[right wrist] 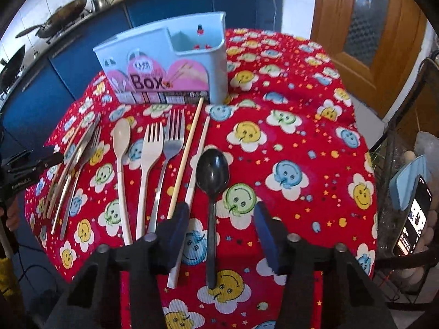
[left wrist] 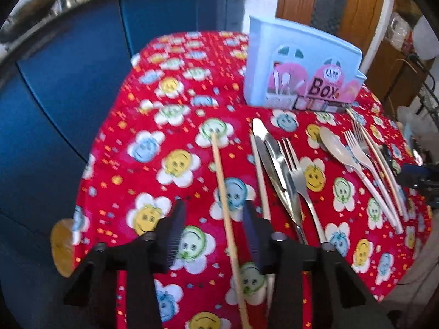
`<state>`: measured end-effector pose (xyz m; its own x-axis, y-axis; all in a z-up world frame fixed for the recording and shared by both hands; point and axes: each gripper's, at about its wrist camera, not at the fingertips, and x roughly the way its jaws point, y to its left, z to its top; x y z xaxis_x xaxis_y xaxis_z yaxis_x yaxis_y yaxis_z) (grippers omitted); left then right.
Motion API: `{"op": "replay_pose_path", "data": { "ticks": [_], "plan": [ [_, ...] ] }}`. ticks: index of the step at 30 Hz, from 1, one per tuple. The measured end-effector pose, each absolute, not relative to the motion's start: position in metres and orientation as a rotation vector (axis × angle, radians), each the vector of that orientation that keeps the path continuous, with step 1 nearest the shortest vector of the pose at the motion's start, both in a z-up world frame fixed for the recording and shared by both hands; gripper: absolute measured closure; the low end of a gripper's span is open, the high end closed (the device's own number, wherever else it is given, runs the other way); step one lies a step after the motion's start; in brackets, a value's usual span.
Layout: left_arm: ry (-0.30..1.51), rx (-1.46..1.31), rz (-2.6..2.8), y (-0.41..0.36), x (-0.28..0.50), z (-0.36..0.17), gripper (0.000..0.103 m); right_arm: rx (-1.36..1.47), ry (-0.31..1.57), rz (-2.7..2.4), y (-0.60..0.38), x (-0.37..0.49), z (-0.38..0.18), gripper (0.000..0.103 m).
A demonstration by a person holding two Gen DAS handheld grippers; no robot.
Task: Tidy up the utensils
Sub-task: 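Grasp the wooden chopstick with the left tool while the right tool grasps the black spoon, then carry the chopstick and black spoon into the blue caddy and open both tools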
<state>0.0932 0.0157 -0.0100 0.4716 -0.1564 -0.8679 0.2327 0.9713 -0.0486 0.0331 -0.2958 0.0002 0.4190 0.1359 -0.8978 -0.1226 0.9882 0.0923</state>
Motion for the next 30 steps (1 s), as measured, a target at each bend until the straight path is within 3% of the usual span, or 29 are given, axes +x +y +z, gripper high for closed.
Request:
{"op": "replay_pose_path", "data": {
  "ticks": [3,8,10,15,22,30],
  "plan": [
    [1.104,0.065,-0.257,0.014,0.098,-0.015,0.074,0.020,1.151,0.172,-0.296,0.040,-0.001,0.060],
    [1.143,0.095,-0.258,0.009,0.099,-0.016,0.075,0.011,1.201,0.187,-0.293,0.048,-0.005,0.075],
    [1.159,0.110,-0.257,0.007,0.100,-0.015,0.075,-0.015,1.210,0.187,-0.289,0.051,-0.006,0.075],
    [1.180,0.135,-0.273,0.002,0.109,-0.015,0.094,-0.044,1.217,0.177,-0.286,0.056,-0.006,0.095],
    [1.130,0.086,-0.299,0.005,0.106,-0.008,0.098,0.005,1.120,0.193,-0.289,0.050,0.006,0.095],
    [0.892,-0.006,-0.339,0.008,0.095,0.043,0.098,0.083,0.874,0.225,-0.290,0.042,0.049,0.095]
  ]
}}
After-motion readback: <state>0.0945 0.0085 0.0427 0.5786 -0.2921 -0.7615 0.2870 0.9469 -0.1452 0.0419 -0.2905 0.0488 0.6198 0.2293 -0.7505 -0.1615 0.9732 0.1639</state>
